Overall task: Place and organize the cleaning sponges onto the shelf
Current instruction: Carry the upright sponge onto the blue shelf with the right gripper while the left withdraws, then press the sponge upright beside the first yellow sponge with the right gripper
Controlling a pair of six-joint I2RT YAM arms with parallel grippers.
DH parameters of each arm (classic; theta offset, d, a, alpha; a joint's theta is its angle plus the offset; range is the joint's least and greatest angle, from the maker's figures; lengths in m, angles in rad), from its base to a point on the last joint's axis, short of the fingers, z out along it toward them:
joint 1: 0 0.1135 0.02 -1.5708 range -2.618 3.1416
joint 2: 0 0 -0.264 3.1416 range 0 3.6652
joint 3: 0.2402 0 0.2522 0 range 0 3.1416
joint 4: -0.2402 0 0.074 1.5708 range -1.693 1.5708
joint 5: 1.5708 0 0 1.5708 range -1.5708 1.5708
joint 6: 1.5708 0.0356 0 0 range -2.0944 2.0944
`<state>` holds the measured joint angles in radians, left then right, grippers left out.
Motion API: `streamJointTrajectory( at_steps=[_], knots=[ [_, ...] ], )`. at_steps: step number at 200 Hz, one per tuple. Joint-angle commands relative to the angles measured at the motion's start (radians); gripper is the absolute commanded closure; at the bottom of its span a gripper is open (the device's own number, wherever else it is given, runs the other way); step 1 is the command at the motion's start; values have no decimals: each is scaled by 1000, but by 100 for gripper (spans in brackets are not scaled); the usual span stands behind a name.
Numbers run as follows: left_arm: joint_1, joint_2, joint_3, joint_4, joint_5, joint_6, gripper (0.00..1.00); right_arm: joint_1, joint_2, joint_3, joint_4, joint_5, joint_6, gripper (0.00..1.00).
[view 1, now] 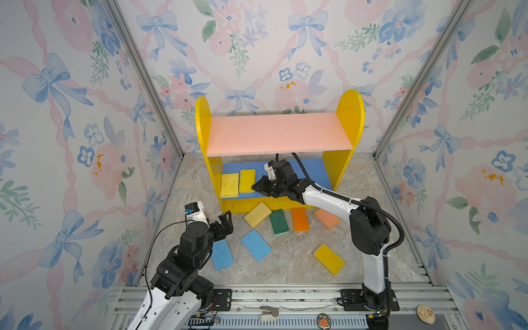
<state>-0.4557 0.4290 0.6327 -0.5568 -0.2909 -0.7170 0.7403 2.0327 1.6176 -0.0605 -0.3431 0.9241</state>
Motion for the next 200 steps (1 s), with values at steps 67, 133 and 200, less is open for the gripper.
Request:
streamJointTrajectory(
  at_steps=[67, 133, 200],
  knots=[
    [8, -3, 18, -15, 21, 16, 2, -6, -32, -28, -80, -24, -57, 88],
    [7, -12, 19, -15, 26, 16, 2, 0, -46, -7, -139, -34, -99, 88],
    [8, -12, 19, -15, 31, 14, 2, 17, -24, 36, -169, -48, -115, 88]
  ],
)
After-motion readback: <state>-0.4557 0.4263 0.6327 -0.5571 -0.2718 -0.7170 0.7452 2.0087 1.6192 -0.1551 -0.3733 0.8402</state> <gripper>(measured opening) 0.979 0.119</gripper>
